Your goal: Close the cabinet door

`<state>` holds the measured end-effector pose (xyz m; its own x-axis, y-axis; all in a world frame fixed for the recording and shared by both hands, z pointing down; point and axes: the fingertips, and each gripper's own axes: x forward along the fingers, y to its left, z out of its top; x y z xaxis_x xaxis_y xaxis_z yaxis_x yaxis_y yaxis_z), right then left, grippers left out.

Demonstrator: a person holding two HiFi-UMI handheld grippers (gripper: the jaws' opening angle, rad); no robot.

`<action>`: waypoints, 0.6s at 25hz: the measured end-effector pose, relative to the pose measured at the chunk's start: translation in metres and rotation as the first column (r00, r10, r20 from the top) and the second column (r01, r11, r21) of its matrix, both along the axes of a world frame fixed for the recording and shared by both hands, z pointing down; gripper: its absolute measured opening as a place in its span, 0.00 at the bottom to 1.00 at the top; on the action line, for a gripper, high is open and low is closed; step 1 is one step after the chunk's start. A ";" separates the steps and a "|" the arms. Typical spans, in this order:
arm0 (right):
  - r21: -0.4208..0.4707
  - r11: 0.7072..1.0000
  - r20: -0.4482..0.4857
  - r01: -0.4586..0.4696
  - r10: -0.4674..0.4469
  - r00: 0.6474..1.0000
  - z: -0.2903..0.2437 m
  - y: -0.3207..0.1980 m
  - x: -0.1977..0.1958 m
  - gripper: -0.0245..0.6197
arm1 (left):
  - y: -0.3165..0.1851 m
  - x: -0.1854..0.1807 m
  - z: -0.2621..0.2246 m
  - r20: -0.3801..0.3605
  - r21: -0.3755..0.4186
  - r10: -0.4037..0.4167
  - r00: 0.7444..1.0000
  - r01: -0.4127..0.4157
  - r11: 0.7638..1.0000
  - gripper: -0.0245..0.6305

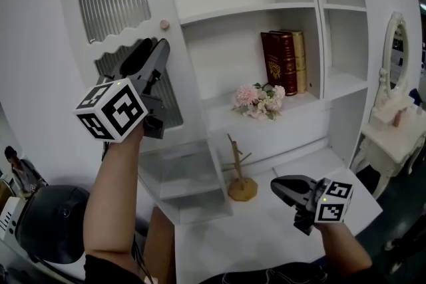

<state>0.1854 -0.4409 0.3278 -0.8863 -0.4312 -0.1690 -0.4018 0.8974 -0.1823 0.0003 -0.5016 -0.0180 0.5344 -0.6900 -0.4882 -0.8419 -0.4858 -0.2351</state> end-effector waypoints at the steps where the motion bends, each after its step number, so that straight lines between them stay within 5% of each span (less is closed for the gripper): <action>1: 0.000 1.000 0.002 0.003 -0.003 1.000 -0.002 0.007 -0.005 0.05 | 0.005 -0.002 0.009 0.005 -0.018 0.010 1.000 -0.010 1.000 0.28; 8: -0.004 0.999 -0.028 0.050 -0.050 0.998 -0.011 0.056 -0.050 0.05 | 0.052 -0.016 0.097 0.046 -0.194 0.111 0.993 -0.100 0.976 0.28; 15: -0.009 0.996 -0.068 0.091 -0.092 0.993 -0.007 0.112 -0.092 0.05 | 0.129 -0.021 0.216 0.049 -0.383 0.223 0.974 -0.188 0.904 0.28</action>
<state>0.0936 -0.3292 0.3206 -0.9314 -0.3488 -0.1041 -0.3300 0.9298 -0.1628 -0.0209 -0.3729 0.1984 0.7135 -0.6823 -0.1595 -0.6977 -0.7127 -0.0721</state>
